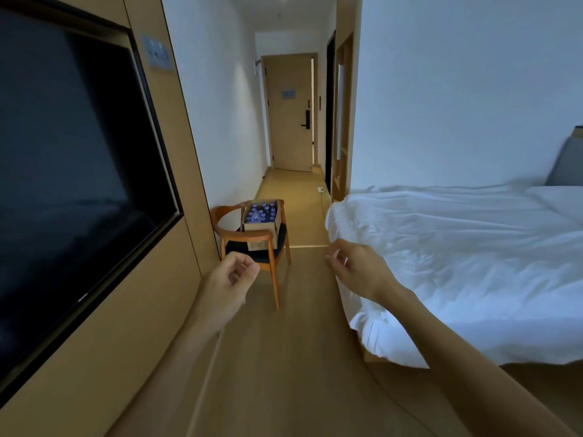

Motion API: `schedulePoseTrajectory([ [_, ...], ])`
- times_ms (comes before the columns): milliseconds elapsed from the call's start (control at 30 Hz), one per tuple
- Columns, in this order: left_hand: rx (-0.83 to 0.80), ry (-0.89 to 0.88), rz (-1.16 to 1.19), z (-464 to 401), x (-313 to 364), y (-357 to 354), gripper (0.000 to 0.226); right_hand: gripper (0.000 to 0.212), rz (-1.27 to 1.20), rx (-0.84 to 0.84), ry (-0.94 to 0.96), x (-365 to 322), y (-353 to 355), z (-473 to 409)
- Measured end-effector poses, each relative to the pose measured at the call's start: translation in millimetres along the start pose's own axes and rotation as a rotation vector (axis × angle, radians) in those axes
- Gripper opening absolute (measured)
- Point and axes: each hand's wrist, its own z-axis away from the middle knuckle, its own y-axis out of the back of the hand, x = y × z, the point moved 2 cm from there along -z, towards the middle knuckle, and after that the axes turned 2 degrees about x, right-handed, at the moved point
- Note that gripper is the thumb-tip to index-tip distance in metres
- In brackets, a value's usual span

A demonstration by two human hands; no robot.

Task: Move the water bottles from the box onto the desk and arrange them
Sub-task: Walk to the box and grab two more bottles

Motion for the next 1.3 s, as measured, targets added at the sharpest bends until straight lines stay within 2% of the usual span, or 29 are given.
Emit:
schedulePoseTrajectory([
  [333,0.026,0.046,0.02,-182,-59,-43,0.011,0.013,-0.012,-0.059,0.021,82,-52,-180],
  [667,0.009,0.059,0.04,-342,-154,-82,0.01,0.017,0.01,-0.115,0.012,155,-137,-337],
  [1033,-0.006,0.075,0.07,-551,-249,-96,0.012,0.008,-0.001,-0.097,-0.001,221,-230,-529],
  [1300,-0.064,0.128,0.066,-677,-318,-135,0.011,0.006,-0.012,-0.135,-0.031,288,-291,-645],
])
